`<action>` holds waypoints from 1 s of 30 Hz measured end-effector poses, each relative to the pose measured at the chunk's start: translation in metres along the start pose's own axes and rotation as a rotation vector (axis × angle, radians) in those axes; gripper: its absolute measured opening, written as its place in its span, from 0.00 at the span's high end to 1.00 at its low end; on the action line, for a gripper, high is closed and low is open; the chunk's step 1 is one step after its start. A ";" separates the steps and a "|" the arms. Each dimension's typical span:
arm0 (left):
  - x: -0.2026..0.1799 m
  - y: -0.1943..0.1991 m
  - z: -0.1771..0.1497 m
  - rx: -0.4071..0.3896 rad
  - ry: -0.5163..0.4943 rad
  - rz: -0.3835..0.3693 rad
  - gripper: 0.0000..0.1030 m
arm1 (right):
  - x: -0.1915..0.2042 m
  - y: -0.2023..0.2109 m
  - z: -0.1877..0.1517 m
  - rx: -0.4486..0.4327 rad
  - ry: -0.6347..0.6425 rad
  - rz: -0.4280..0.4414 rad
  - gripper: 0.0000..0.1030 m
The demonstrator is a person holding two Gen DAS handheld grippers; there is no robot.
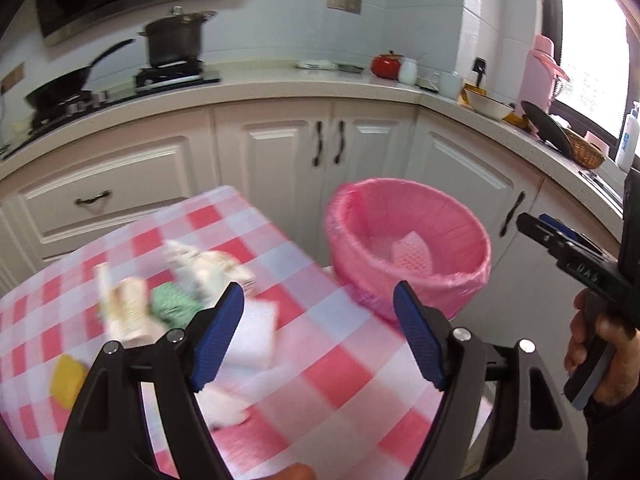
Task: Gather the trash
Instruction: 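Move both open grippers back toward the remaining trash on the table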
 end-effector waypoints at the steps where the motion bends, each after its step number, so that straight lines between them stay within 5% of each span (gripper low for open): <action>1: 0.008 0.008 -0.005 -0.006 0.008 0.008 0.27 | 0.004 0.002 -0.001 0.000 0.005 0.001 0.28; 16: 0.121 0.098 -0.064 -0.060 0.103 0.158 0.21 | 0.096 0.017 -0.028 0.042 0.057 0.089 0.21; 30: 0.197 0.108 -0.124 -0.033 0.245 0.203 0.21 | 0.186 -0.006 -0.063 0.123 0.129 0.162 0.18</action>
Point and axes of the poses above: each gripper's, at about its wrist camera, not at the fingertips, and y roughly against the way its jaws point, x to its left, z to its top, the point moved 7 cm from there along -y, roughly the way its jaws point, and after that the axes turned 5 degrees about x, right-handed, at the moved point
